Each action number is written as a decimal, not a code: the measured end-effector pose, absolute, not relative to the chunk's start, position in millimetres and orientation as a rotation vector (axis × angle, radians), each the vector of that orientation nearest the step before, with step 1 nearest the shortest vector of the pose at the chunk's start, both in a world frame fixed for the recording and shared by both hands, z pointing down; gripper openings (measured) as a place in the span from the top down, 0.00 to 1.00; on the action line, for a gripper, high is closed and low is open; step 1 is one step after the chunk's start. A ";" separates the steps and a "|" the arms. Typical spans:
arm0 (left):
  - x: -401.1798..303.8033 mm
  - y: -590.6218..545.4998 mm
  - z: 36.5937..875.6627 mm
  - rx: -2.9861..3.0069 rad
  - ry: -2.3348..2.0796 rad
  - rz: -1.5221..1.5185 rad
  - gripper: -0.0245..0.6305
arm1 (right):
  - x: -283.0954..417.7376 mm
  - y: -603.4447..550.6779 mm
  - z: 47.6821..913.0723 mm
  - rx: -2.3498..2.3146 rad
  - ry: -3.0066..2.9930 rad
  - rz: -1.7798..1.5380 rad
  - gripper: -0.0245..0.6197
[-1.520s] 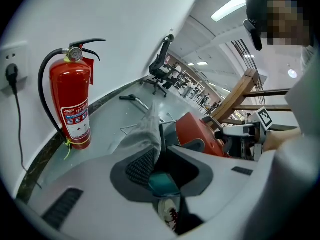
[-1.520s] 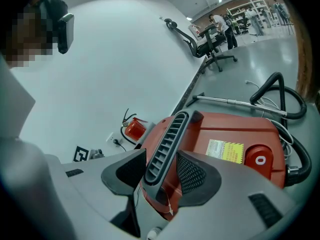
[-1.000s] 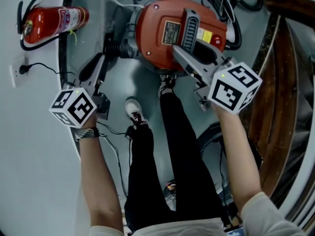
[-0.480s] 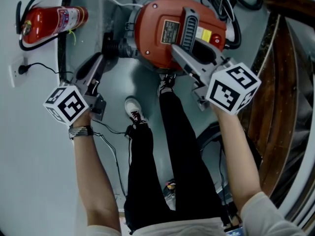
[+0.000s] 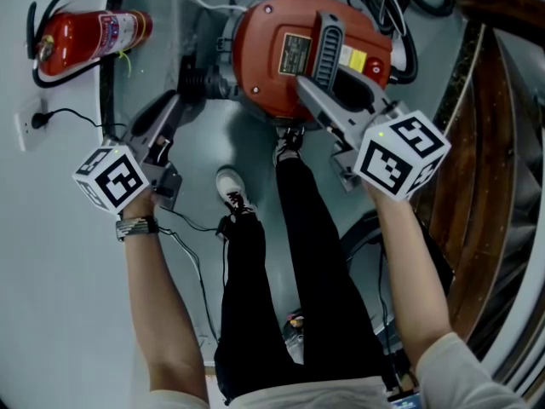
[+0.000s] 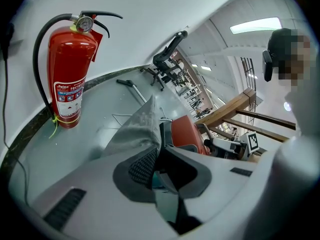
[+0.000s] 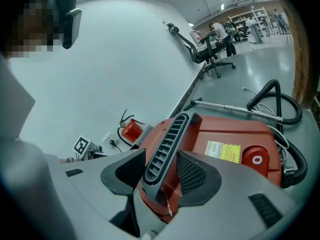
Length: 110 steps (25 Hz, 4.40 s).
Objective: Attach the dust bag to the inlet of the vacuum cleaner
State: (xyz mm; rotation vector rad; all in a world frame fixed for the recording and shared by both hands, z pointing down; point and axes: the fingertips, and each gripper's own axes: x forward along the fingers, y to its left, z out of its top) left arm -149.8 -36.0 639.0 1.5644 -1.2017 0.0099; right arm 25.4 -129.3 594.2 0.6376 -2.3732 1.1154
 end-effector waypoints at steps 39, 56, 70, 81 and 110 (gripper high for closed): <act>-136.9 -38.5 642.2 1.718 -1.464 0.574 0.77 | 24.7 -128.4 594.8 0.600 -2.358 1.147 0.65; -154.7 -38.6 649.7 1.662 -1.590 0.738 0.93 | 24.4 -128.4 594.2 0.608 -2.364 1.128 0.65; -160.4 -34.0 651.3 1.446 -1.465 0.180 0.93 | 24.2 -128.3 594.1 0.621 -2.370 1.110 0.65; -155.9 -37.1 647.3 1.477 -1.454 0.227 0.93 | 24.1 -128.1 593.9 0.626 -2.375 1.086 0.65; -134.0 -39.8 644.3 1.576 -1.376 0.414 0.91 | 23.7 -127.0 594.1 0.640 -2.384 1.046 0.65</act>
